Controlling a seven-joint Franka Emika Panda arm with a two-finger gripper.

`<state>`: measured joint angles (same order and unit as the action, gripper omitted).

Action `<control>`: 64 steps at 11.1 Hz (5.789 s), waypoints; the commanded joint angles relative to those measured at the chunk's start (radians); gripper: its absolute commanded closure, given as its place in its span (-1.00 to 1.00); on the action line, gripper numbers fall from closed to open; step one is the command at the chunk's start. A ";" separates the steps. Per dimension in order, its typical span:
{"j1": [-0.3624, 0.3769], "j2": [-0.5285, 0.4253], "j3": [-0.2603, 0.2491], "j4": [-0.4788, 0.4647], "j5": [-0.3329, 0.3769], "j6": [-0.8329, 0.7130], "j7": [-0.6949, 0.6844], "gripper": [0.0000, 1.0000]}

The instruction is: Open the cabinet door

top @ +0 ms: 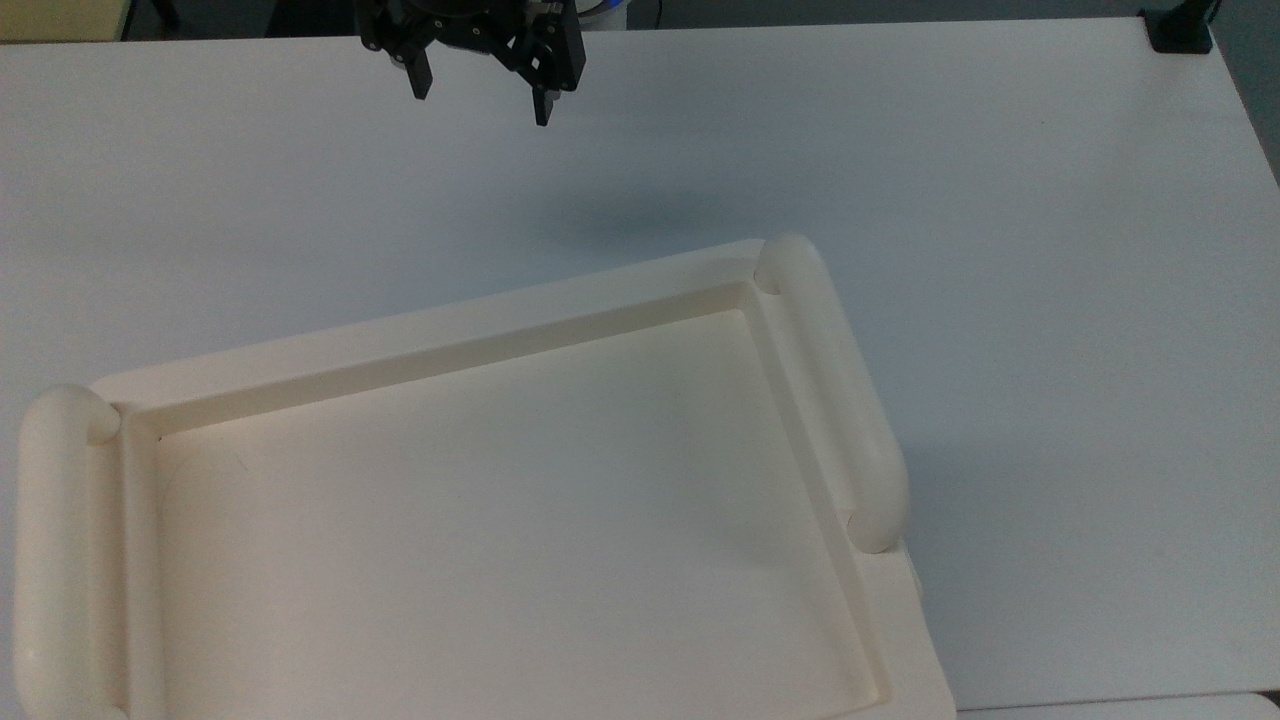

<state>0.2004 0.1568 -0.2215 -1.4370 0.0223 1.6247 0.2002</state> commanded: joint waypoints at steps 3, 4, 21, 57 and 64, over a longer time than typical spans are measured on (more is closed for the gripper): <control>0.048 0.026 0.001 -0.010 0.045 0.229 -0.110 -1.00; 0.069 0.027 0.001 -0.010 0.047 0.301 -0.158 -1.00; 0.195 0.250 -0.002 0.121 -0.192 0.764 -0.022 -0.33; -0.065 -0.079 -0.002 0.010 -0.147 -0.233 -0.150 -1.00; -0.082 -0.075 -0.016 0.010 -0.087 -0.167 -0.172 -1.00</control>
<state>0.1188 0.0973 -0.2275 -1.4033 -0.1047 1.4289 0.0293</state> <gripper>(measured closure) 0.000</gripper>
